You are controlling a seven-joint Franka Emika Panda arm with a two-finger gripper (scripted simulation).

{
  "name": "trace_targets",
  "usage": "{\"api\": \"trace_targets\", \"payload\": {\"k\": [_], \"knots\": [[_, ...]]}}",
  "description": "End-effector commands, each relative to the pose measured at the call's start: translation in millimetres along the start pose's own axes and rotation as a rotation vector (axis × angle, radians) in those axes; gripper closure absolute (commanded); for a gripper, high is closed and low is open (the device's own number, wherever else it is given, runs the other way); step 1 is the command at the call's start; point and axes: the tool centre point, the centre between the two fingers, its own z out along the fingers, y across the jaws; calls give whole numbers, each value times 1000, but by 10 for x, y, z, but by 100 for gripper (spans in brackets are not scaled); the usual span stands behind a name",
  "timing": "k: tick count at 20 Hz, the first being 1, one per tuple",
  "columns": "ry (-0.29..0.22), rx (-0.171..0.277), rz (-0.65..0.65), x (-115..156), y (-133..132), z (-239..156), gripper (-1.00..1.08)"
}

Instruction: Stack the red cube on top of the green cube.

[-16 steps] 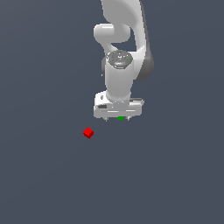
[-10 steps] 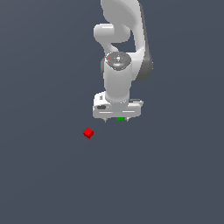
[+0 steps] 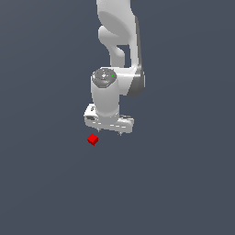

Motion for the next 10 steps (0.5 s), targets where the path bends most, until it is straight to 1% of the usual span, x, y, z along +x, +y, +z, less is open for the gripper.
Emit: {"api": "trace_targets", "payload": {"k": [1, 6, 10], "knots": [[1, -3, 99, 47, 253, 156, -92], [3, -5, 272, 64, 689, 421, -92], [4, -6, 361, 39, 912, 559, -92]]}}
